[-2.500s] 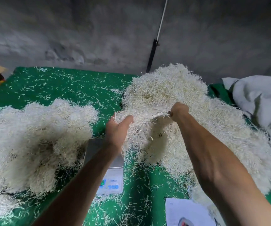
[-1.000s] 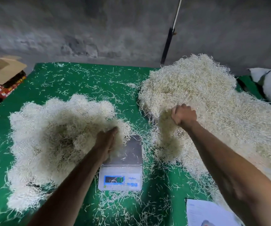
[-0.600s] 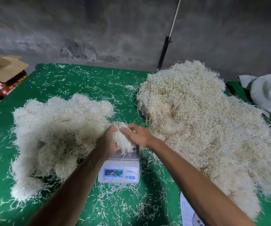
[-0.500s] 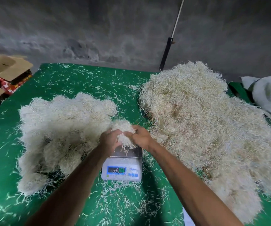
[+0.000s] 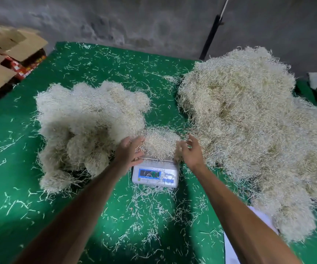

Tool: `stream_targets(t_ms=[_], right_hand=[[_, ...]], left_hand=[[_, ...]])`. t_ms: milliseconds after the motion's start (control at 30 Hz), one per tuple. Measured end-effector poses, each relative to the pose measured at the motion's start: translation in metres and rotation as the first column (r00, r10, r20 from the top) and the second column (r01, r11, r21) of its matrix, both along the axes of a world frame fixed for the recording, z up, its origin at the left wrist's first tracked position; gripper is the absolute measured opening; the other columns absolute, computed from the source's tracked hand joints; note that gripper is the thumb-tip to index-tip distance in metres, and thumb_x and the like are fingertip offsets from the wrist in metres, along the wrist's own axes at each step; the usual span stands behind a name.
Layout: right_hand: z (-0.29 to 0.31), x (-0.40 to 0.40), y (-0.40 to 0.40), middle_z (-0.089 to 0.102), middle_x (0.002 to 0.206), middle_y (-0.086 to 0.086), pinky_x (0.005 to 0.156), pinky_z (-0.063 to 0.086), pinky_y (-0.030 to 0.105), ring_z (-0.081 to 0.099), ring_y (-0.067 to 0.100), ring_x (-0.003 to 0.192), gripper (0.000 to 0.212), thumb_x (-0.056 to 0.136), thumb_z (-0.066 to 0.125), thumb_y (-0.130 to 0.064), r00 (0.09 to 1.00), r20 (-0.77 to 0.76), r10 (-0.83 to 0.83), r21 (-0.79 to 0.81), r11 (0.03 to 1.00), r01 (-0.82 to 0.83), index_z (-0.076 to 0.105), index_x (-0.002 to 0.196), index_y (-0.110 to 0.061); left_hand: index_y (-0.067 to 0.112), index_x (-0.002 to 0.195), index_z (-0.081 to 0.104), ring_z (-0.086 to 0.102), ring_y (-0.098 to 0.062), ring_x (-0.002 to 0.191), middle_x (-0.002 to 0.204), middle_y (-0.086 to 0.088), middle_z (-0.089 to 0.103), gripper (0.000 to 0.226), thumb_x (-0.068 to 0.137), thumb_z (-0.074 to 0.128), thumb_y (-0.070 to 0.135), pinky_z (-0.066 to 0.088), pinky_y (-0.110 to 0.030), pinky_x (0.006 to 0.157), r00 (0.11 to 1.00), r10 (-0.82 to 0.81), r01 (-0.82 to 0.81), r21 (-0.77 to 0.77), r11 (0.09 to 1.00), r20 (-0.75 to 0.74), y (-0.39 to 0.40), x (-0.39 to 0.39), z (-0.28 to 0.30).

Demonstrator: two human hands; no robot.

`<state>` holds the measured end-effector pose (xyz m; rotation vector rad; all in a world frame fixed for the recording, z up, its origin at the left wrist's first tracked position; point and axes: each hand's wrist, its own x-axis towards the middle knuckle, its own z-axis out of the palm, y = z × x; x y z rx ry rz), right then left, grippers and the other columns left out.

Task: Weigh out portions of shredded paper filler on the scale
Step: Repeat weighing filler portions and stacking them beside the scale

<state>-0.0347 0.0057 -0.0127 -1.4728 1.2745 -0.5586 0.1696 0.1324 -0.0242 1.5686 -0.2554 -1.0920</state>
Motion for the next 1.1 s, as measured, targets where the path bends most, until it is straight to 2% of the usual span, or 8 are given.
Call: stream_targets(t_ms=[100,133,300,500,700,867,967,1100], right_hand=[[-0.016,-0.02,0.027,0.052,0.118,-0.02,0.076,0.041,0.026,0.06,-0.001,0.089,0.058,0.106,0.047,-0.041,0.999,-0.016,0.036,-0.009,0.999,-0.036,0.026,0.158,-0.026],[-0.024,-0.026,0.036,0.052,0.116,-0.022,0.097,0.039,0.03,0.057,-0.003,0.092,0.056,0.106,0.045,-0.044,0.999,-0.025,0.035,0.008,0.999,-0.035,0.027,0.157,-0.027],[-0.05,-0.04,0.061,0.049,0.145,0.013,0.119,0.032,0.055,0.048,0.029,0.136,0.051,0.11,0.026,-0.048,0.999,-0.012,-0.037,0.111,0.993,0.038,0.042,0.143,-0.012],[-0.06,-0.048,0.082,0.032,0.164,0.0,0.124,0.023,0.049,0.037,0.021,0.146,0.074,0.102,0.019,-0.069,0.975,0.154,-0.161,0.281,0.953,0.113,0.019,0.162,-0.026],[-0.045,-0.043,0.066,0.029,0.166,0.001,0.124,0.021,0.053,0.035,0.025,0.148,0.077,0.1,0.02,-0.071,0.957,0.238,-0.168,0.269,0.958,0.101,0.011,0.163,-0.028],[-0.03,-0.033,0.047,0.041,0.159,-0.001,0.121,0.028,0.045,0.044,0.02,0.142,0.071,0.102,0.022,-0.067,0.959,0.227,-0.169,0.183,0.975,0.128,0.028,0.159,-0.025],[-0.019,-0.017,0.036,0.064,0.133,-0.017,0.105,0.046,0.023,0.059,0.002,0.124,0.048,0.106,0.028,-0.057,0.946,0.213,-0.244,-0.035,0.966,0.257,0.057,0.133,-0.03],[-0.012,0.015,0.014,0.07,0.101,-0.005,0.078,0.058,0.019,0.069,0.005,0.093,0.038,0.109,0.032,-0.051,0.956,0.159,-0.245,-0.202,0.94,0.275,0.063,0.115,-0.03]], left_hand=[[0.03,0.15,0.036,0.065,-0.039,0.112,0.15,-0.016,0.044,0.075,0.09,0.056,0.07,0.059,-0.054,0.086,0.971,0.117,-0.133,-0.062,0.989,-0.21,0.034,0.002,-0.02],[0.029,0.154,0.032,0.062,-0.04,0.116,0.153,-0.017,0.042,0.08,0.09,0.052,0.073,0.056,-0.056,0.092,0.938,0.165,-0.191,-0.058,0.98,-0.306,0.047,0.002,-0.029],[0.024,0.157,0.029,0.046,-0.036,0.138,0.156,-0.016,0.042,0.094,0.086,0.033,0.086,0.035,-0.058,0.112,0.73,0.302,-0.385,-0.004,0.923,-0.613,0.085,-0.004,-0.059],[0.027,0.157,0.031,0.038,-0.029,0.146,0.157,-0.011,0.041,0.1,0.081,0.03,0.091,0.021,-0.056,0.122,0.619,0.289,-0.458,-0.037,0.888,-0.73,0.103,-0.019,-0.072],[0.028,0.157,0.032,0.034,-0.031,0.148,0.159,-0.011,0.039,0.098,0.082,0.031,0.09,0.018,-0.058,0.121,0.646,0.225,-0.437,-0.111,0.892,-0.729,0.09,-0.016,-0.056],[0.024,0.156,0.036,0.045,-0.036,0.14,0.154,-0.012,0.046,0.095,0.086,0.027,0.087,0.025,-0.065,0.116,0.801,0.242,-0.37,-0.136,0.919,-0.548,0.068,-0.008,-0.038],[0.021,0.15,0.044,0.057,-0.028,0.127,0.149,-0.009,0.053,0.081,0.095,0.025,0.077,0.041,-0.053,0.107,0.971,0.195,-0.217,-0.169,0.961,-0.138,0.043,-0.006,-0.024],[0.02,0.144,0.051,0.058,-0.016,0.125,0.142,-0.001,0.058,0.066,0.101,0.028,0.064,0.05,-0.037,0.105,0.914,0.16,-0.123,-0.12,0.985,0.372,-0.003,-0.008,-0.006]])
